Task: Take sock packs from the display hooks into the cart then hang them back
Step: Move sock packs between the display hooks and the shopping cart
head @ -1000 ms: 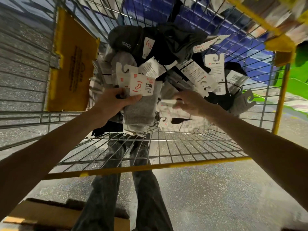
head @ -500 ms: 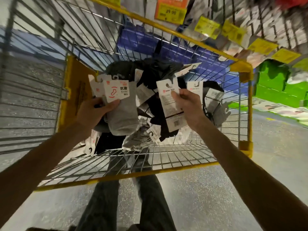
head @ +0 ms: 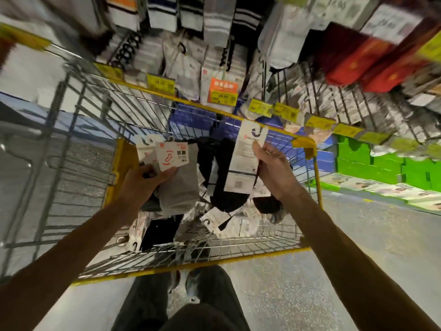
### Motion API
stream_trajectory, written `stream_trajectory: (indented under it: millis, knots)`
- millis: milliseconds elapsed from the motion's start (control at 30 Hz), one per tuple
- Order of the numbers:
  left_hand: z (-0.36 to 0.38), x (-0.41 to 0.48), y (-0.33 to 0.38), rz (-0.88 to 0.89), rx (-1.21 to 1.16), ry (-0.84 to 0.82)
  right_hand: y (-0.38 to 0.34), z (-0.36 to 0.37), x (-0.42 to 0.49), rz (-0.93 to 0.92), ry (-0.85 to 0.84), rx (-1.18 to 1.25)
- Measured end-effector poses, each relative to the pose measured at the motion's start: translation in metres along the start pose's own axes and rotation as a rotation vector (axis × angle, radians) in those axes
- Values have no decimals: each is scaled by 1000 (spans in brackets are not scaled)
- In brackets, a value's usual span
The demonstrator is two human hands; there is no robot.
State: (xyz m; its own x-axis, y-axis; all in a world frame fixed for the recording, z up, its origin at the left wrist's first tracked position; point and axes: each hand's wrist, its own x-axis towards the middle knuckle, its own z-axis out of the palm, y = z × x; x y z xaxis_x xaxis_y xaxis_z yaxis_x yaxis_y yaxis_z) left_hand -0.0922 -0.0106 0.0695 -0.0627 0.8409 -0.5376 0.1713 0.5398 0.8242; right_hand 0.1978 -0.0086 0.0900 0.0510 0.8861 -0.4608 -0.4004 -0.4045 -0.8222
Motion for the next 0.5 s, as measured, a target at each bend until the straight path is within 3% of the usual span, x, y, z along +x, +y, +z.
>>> stream_trajectory:
  millis: [300,500]
  knots:
    - [-10,-31,62,31,-45,23,-69,38,-23,-112,89,-18]
    - [-15,-58,128,45,-165,-92,-139,93,-79,32,-105,205]
